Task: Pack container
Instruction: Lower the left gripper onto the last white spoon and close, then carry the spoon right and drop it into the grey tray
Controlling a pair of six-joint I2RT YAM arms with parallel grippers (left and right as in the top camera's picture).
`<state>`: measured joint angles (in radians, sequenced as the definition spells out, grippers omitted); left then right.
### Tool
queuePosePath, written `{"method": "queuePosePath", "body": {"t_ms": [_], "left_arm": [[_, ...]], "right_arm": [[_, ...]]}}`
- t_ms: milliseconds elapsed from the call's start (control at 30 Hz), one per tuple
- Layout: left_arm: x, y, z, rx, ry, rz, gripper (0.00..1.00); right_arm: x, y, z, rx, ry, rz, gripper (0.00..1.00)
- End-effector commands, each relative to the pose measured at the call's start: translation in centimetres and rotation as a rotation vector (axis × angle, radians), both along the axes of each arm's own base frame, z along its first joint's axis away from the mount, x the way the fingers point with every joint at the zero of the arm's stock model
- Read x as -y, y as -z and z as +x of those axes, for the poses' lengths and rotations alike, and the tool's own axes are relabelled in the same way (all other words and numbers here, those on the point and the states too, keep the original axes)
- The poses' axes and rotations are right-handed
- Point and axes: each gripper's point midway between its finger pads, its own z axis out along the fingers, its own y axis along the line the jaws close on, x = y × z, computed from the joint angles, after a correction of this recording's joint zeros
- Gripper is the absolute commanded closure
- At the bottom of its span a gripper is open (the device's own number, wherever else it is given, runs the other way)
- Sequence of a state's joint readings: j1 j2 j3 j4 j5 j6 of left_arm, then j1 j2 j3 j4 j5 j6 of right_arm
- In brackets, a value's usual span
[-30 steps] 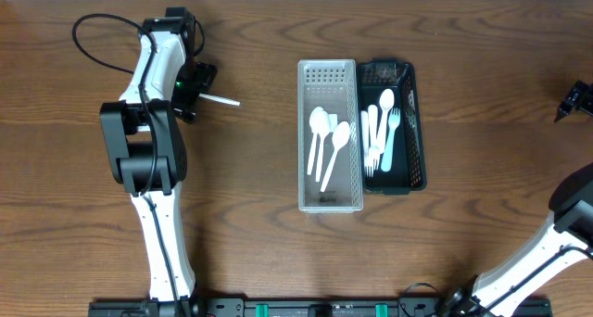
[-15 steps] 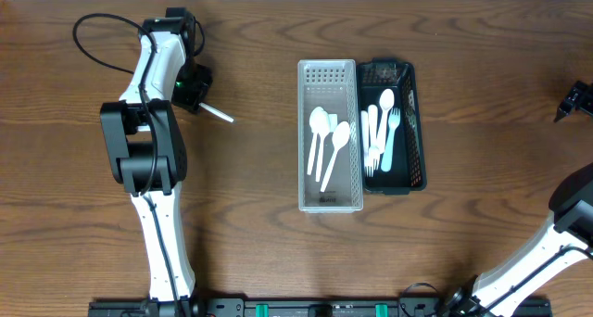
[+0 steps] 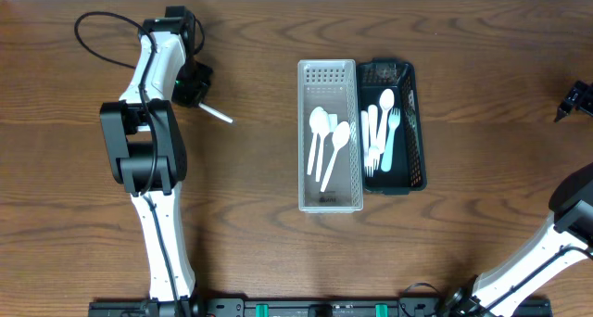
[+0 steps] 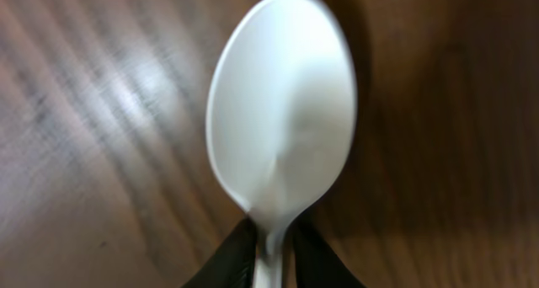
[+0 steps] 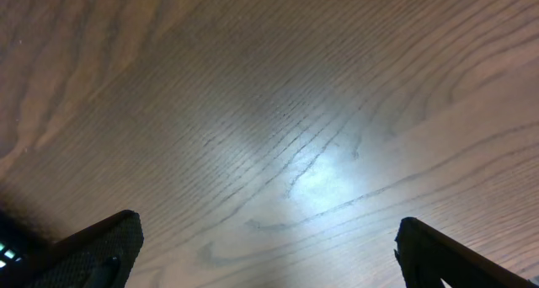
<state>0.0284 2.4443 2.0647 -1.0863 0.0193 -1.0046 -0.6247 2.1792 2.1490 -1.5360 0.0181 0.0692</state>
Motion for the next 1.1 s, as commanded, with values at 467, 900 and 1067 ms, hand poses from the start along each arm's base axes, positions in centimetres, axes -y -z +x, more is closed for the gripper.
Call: {"method": "queuePosePath", "body": {"t_ms": [467, 900, 1067], "left_arm": [[0.1, -8.4, 2.8, 0.217, 0.407, 0.075, 0.94], [16.3, -22.1, -1.1, 0.511, 0.901, 0.003, 0.92], [22.3, -21.2, -5.2, 0.437, 1.048, -0.042, 0.91]], "right_arm": [[0.1, 0.1, -0.1, -0.002, 0.016, 0.001, 0.01], [0.1, 0.1, -0.1, -0.002, 0.016, 0.001, 0.01], [0.1, 0.1, -0.1, -0.002, 0.016, 0.001, 0.01]]}}
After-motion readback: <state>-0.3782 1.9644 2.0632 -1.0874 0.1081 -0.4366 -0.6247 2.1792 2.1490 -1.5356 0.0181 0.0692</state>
